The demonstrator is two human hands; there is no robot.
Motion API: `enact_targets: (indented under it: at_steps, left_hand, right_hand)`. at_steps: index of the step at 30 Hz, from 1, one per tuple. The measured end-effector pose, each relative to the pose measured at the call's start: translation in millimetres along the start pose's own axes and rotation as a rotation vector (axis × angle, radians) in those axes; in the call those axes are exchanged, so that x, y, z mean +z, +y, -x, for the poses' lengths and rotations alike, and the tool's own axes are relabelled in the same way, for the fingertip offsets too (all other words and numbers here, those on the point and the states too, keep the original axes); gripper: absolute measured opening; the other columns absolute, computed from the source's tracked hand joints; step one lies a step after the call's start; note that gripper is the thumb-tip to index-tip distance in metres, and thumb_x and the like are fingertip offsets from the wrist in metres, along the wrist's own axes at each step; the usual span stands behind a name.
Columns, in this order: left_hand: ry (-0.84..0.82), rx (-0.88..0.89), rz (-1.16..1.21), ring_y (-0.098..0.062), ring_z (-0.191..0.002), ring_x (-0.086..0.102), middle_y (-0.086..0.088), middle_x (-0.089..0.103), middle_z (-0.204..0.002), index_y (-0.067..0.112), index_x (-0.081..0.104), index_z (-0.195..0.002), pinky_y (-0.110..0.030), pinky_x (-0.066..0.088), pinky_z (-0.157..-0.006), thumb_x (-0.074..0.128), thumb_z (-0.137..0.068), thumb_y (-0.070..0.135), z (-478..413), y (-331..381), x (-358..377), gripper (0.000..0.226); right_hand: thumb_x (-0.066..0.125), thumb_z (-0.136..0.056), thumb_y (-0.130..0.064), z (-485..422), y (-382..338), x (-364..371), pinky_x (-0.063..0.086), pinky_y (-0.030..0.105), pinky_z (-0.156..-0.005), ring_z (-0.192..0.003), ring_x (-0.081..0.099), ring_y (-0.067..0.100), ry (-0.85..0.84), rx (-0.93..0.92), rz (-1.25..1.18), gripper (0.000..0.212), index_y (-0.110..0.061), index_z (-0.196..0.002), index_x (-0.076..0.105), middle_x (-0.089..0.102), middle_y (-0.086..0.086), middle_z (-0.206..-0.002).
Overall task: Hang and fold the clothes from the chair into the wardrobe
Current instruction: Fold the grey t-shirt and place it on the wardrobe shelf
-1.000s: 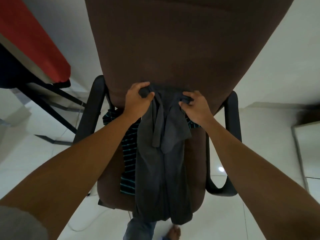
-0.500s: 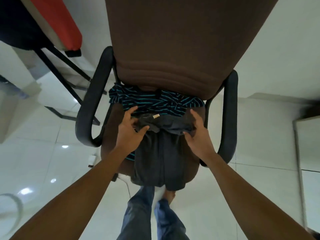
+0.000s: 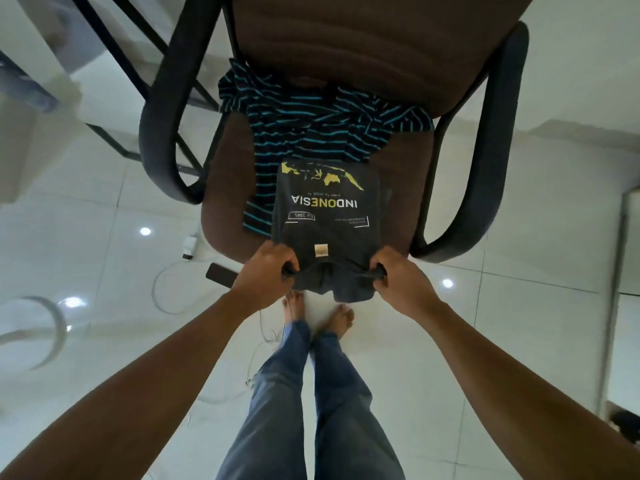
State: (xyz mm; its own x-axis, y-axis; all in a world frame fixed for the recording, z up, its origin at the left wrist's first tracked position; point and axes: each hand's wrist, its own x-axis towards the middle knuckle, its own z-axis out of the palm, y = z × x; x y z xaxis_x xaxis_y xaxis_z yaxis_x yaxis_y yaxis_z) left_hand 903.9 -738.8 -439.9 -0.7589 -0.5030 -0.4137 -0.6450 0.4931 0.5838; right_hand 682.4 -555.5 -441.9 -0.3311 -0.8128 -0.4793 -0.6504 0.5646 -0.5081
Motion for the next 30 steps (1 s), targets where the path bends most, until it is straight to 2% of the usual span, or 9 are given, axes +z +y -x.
enact_targets:
  at_steps: [4, 7, 9, 12, 16, 20, 24, 27, 30]
  left_hand:
    - [-0.14, 0.055, -0.067, -0.015, -0.083, 0.053, -0.001, 0.059, -0.088, 0.014, 0.063, -0.079, -0.026, 0.048, -0.07, 0.074, -0.072, -0.003, 15, -23, 30, 0.021]
    - [-0.224, 0.051, -0.124, -0.016, -0.081, 0.055, 0.0, 0.057, -0.087, 0.016, 0.061, -0.08, -0.022, 0.046, -0.069, 0.072, -0.075, 0.0, 20, -36, 47, 0.02]
    - [-0.311, 0.048, -0.183, -0.017, -0.091, 0.058, 0.001, 0.06, -0.097, 0.018, 0.065, -0.09, -0.023, 0.049, -0.076, 0.076, -0.079, 0.014, 19, -44, 55, 0.017]
    - [-0.341, -0.035, -0.247, -0.016, -0.102, 0.063, 0.005, 0.067, -0.11, 0.023, 0.066, -0.109, -0.033, 0.054, -0.089, 0.072, -0.076, 0.058, 14, -50, 65, 0.048]
    - [0.024, -0.313, 0.057, -0.017, -0.079, 0.067, 0.003, 0.07, -0.09, 0.02, 0.063, -0.098, -0.032, 0.057, -0.074, 0.068, -0.084, 0.056, -18, -52, 62, 0.039]
    - [0.317, -0.449, 0.356, -0.013, -0.089, 0.064, 0.002, 0.067, -0.099, 0.016, 0.061, -0.114, -0.021, 0.047, -0.074, 0.067, -0.09, 0.045, -75, -51, 40, 0.037]
    - [0.349, -0.448, 0.438, -0.011, -0.085, 0.062, 0.005, 0.068, -0.091, 0.014, 0.067, -0.109, -0.024, 0.043, -0.073, 0.054, -0.097, 0.046, -130, -34, 20, 0.037]
    - [0.314, -0.534, 0.461, -0.007, -0.07, 0.057, 0.006, 0.06, -0.073, 0.015, 0.062, -0.079, -0.022, 0.04, -0.061, 0.056, -0.095, 0.049, -160, -27, 13, 0.039]
    - [0.349, -0.587, 0.628, -0.015, -0.081, 0.064, 0.005, 0.064, -0.078, 0.017, 0.06, -0.076, -0.028, 0.05, -0.069, 0.068, -0.089, 0.04, -175, -27, 12, 0.028]
  right_hand:
    - [0.068, -0.087, -0.011, 12, 16, 38, 0.052, 0.033, -0.062, -0.068, 0.057, 0.02, -0.066, -0.092, 0.105, 0.023, -0.021, -0.086, 0.047, 0.046, -0.008, -0.095]
    - [0.068, -0.089, -0.014, 14, 26, 57, 0.053, 0.032, -0.067, -0.076, 0.061, 0.022, -0.127, -0.074, 0.16, 0.02, -0.02, -0.088, 0.049, 0.052, -0.001, -0.106]
    - [0.068, -0.089, -0.018, 12, 31, 66, 0.053, 0.031, -0.076, -0.091, 0.064, 0.024, -0.197, -0.037, 0.19, 0.017, -0.019, -0.1, 0.055, 0.052, -0.001, -0.117]
    - [0.071, -0.084, -0.034, 10, 36, 73, 0.051, 0.035, -0.094, -0.117, 0.058, 0.021, -0.341, 0.013, 0.144, 0.053, -0.026, -0.133, 0.052, 0.051, -0.005, -0.137]
    - [0.063, -0.091, -0.046, -17, 30, 67, 0.056, 0.039, -0.089, -0.105, 0.063, 0.017, 0.033, 0.224, -0.236, 0.048, -0.025, -0.132, 0.052, 0.062, 0.0, -0.124]
    - [0.061, -0.097, -0.033, -81, 27, 46, 0.054, 0.035, -0.087, -0.094, 0.065, 0.02, 0.416, 0.398, -0.533, 0.038, -0.007, -0.125, 0.06, 0.068, 0.009, -0.105]
    - [0.064, -0.094, -0.041, -137, 27, 28, 0.044, 0.023, -0.079, -0.082, 0.059, 0.014, 0.434, 0.492, -0.532, 0.05, -0.002, -0.126, 0.061, 0.063, 0.0, -0.081]
    - [0.069, -0.087, -0.047, -164, 34, 31, 0.049, 0.026, -0.082, -0.092, 0.066, 0.017, 0.438, 0.601, -0.519, 0.047, -0.009, -0.115, 0.07, 0.071, -0.001, -0.094]
    - [0.071, -0.085, -0.042, -173, 38, 35, 0.055, 0.034, -0.089, -0.098, 0.068, 0.02, 0.446, 0.66, -0.517, 0.036, -0.015, -0.108, 0.074, 0.075, 0.001, -0.1]
